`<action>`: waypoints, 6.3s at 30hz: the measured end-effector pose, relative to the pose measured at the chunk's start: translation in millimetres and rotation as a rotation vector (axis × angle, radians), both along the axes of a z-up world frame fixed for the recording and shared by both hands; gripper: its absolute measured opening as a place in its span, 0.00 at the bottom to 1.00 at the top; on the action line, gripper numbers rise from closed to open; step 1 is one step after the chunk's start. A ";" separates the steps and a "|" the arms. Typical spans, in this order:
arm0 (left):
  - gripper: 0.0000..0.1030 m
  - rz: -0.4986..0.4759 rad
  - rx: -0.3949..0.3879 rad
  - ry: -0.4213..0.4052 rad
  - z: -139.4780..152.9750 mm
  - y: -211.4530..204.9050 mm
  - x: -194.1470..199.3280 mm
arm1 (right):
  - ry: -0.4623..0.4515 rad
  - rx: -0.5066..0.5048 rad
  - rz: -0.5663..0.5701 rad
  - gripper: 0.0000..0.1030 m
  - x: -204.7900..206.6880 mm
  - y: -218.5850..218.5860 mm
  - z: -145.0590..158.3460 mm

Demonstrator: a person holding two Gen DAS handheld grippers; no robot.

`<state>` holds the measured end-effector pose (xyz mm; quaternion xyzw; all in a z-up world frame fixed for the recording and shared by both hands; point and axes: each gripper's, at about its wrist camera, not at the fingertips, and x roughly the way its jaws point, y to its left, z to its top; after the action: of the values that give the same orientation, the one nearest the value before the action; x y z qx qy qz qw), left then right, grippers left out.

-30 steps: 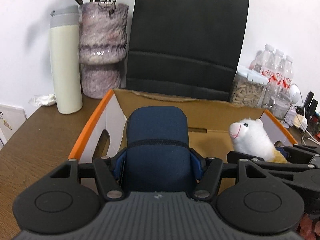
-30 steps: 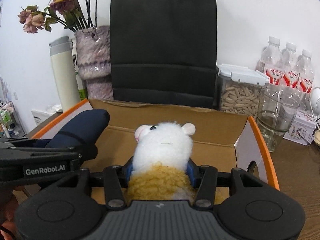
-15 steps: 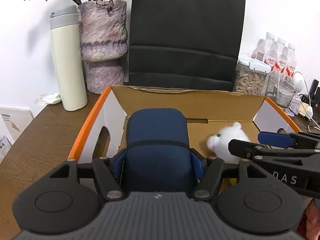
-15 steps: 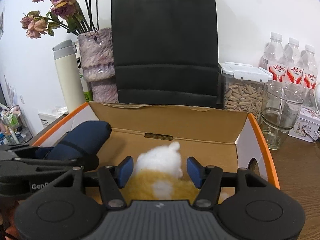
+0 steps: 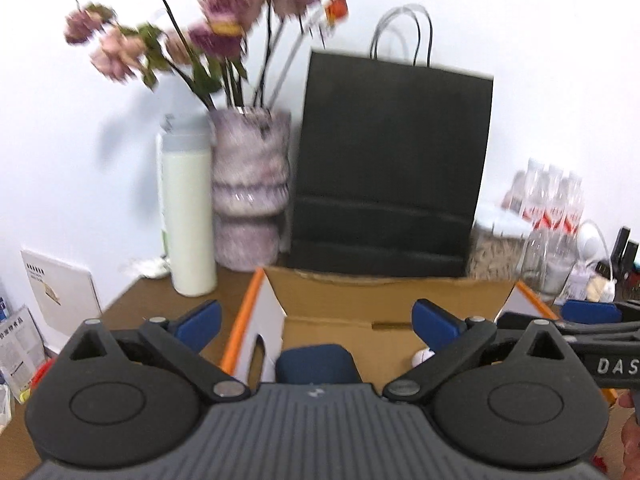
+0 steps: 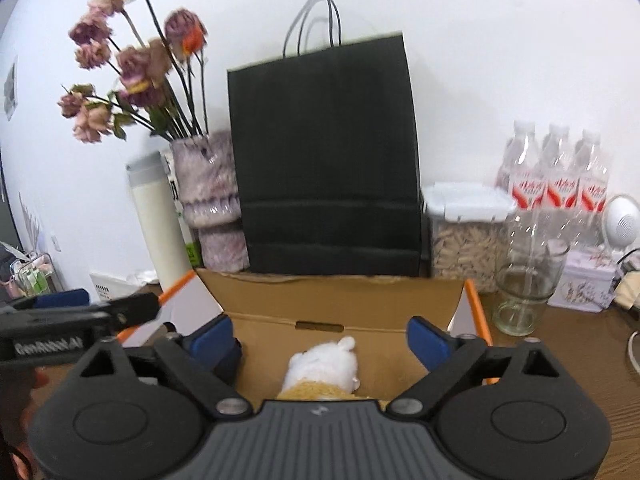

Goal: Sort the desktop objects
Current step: 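Withdraw both tools from the box back toward the desk items, then grasp the coiled black cable with the left tool while the right tool grasps the bead box, then carry the cable and bead box into the cardboard box and release both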

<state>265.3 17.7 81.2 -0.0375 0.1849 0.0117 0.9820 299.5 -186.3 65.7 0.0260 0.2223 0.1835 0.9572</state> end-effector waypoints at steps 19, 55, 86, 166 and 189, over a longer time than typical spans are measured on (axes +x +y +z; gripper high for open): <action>1.00 -0.011 0.016 -0.025 3.9 38.9 -126.1 | -0.064 -0.125 0.011 1.00 -130.1 -32.1 3.6; 1.00 -0.197 0.118 0.309 -88.0 14.6 -153.9 | 0.110 -0.220 0.024 1.00 -211.6 10.9 -68.0; 0.93 -0.160 0.096 0.307 -102.4 16.1 -135.5 | 0.164 -0.197 -0.110 0.98 -177.7 32.1 -78.5; 0.90 -0.107 -0.048 0.098 -28.3 -29.0 46.5 | -0.032 -0.051 -0.105 0.64 25.2 -11.1 -18.7; 0.93 -0.089 0.028 0.233 -63.2 -31.2 66.6 | 0.062 -0.078 -0.118 0.70 38.1 -15.7 -46.4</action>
<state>331.9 -13.4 18.0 -0.0139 0.2992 -0.0252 0.9537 337.7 -202.0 19.3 0.0075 0.2571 0.1172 0.9592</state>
